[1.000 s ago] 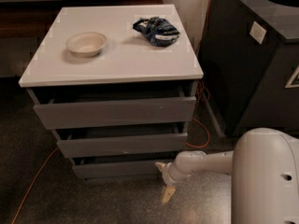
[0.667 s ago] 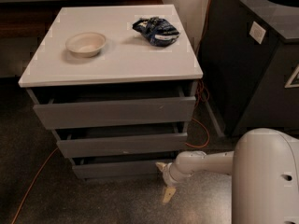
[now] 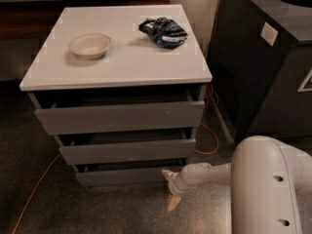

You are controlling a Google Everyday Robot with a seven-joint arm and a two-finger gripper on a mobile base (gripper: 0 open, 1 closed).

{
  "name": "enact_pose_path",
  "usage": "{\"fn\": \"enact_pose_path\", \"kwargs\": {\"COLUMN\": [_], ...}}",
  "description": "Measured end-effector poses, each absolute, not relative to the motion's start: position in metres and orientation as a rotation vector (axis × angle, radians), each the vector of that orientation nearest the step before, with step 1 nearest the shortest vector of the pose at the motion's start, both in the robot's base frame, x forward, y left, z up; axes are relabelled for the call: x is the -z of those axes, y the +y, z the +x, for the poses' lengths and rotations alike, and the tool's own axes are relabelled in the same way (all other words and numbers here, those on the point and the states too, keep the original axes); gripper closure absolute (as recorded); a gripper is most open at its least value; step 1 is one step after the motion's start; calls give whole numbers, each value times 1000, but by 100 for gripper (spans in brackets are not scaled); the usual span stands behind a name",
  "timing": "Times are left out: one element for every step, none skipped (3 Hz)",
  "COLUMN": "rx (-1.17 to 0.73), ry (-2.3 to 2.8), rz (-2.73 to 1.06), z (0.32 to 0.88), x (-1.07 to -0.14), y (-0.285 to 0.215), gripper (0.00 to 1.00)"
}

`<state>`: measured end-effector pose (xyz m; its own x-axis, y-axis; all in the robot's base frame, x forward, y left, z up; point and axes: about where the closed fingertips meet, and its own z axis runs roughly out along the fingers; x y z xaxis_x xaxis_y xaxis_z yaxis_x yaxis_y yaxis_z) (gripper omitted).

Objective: Open bottom drawer

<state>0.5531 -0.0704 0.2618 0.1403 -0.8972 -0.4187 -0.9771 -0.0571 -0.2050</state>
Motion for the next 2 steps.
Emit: {"fn": "enact_pose_path", "kwargs": {"rx": [-210,-199], "ry": [1756,1738], "rz": [-1992,-1989], "z": [575,597], "x": [-244,-228], "y": [-64,-60], "gripper": [0,0]}}
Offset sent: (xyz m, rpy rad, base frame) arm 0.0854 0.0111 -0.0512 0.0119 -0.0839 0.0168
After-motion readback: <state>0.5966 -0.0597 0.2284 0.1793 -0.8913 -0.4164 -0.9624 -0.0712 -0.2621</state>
